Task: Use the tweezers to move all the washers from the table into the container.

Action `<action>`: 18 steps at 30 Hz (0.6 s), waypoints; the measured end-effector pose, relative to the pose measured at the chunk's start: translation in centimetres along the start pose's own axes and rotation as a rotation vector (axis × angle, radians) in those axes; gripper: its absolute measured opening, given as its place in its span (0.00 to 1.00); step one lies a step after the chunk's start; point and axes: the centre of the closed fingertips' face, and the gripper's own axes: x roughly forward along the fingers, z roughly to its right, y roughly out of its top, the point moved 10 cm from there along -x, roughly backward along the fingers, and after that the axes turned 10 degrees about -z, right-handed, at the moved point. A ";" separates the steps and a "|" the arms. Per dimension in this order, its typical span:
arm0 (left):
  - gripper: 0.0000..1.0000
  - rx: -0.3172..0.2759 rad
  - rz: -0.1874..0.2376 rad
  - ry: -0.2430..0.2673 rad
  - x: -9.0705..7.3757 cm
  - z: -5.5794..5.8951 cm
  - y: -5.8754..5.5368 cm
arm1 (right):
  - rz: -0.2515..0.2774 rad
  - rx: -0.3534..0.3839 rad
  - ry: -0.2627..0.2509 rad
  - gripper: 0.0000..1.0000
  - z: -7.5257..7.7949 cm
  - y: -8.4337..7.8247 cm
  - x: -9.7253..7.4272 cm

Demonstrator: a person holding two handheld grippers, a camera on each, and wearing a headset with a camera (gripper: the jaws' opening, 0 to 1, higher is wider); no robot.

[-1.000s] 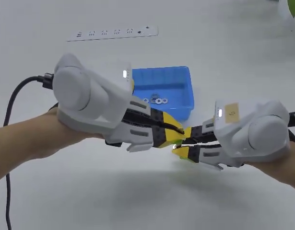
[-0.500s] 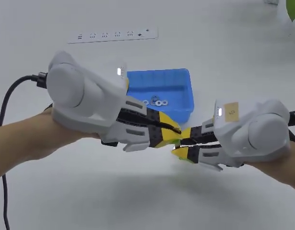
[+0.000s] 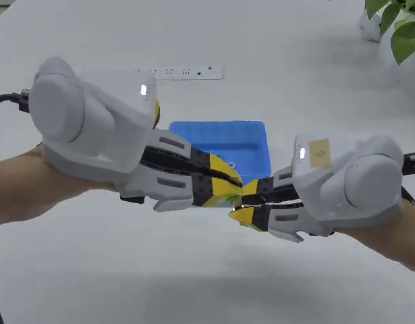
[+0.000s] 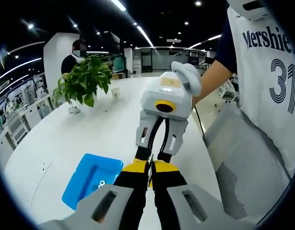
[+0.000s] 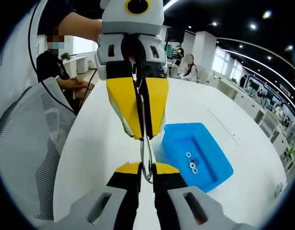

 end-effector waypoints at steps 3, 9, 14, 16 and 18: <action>0.06 -0.001 0.005 0.015 -0.9 -0.3 0.2 | 0.008 -0.002 -0.002 0.10 0.3 0.7 0.0; 0.06 0.032 0.003 0.051 -2.2 -0.8 0.9 | 0.024 -0.050 -0.018 0.10 1.3 2.2 -0.3; 0.06 0.051 0.006 0.069 -2.8 -2.1 1.5 | 0.035 -0.072 -0.032 0.10 2.5 3.0 -0.6; 0.06 0.054 0.006 0.075 -2.8 -2.7 1.7 | 0.036 -0.078 -0.037 0.10 3.3 3.2 -0.6; 0.06 0.067 0.005 0.083 -2.8 -3.3 1.7 | 0.029 -0.090 -0.048 0.10 4.1 3.3 -0.5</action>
